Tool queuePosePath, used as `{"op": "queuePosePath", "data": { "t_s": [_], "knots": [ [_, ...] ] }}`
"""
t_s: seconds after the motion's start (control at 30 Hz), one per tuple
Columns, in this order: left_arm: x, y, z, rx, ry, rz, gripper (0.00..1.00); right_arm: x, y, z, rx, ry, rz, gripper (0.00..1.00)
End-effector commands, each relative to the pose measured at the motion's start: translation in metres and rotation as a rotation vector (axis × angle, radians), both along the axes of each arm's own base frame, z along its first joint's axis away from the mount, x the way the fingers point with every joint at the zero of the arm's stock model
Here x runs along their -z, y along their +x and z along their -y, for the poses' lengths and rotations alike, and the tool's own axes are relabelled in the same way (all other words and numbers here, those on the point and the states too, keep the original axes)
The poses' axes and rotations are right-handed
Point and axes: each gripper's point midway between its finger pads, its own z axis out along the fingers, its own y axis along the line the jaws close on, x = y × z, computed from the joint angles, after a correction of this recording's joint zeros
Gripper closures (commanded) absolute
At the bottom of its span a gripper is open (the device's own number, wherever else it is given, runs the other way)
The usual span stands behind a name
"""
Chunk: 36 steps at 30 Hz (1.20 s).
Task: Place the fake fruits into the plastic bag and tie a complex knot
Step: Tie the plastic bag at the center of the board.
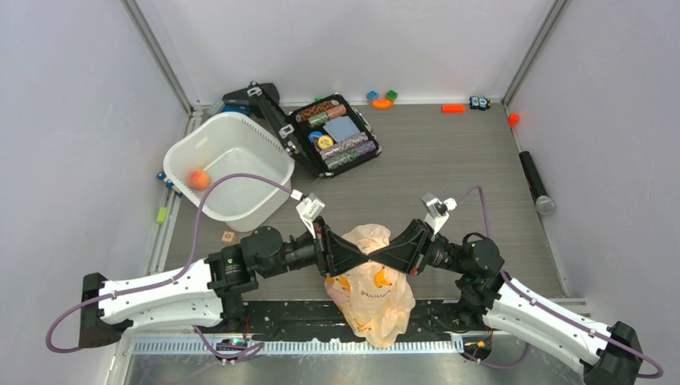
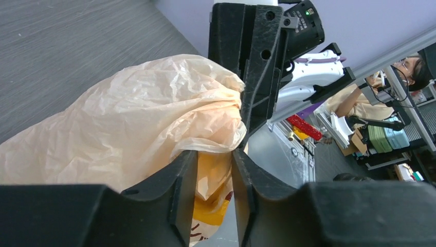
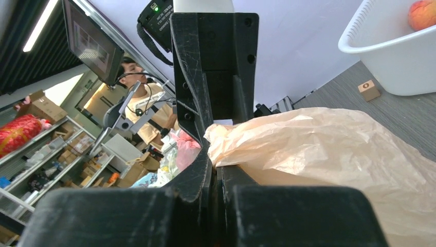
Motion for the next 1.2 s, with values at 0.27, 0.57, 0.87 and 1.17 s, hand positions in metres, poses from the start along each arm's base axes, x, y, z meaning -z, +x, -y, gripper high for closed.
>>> {"op": "queuePosePath", "data": {
  "t_s": [0.27, 0.57, 0.87, 1.17],
  "knots": [
    [-0.035, -0.024, 0.019, 0.15, -0.106, -0.006, 1.0, -0.003, 0.009, -0.002, 0.038, 0.005, -0.005, 0.95],
    [-0.05, 0.006, -0.007, -0.045, -0.101, -0.019, 1.0, 0.002, 0.02, 0.001, 0.13, -0.197, 0.072, 0.69],
    [-0.048, 0.02, -0.011, -0.093, -0.097, -0.035, 1.0, 0.01, 0.031, 0.031, 0.283, -0.422, 0.187, 0.28],
    [-0.05, 0.024, -0.006, -0.09, -0.087, -0.046, 1.0, 0.005, 0.046, 0.058, 0.431, -0.519, 0.188, 0.19]
  ]
}}
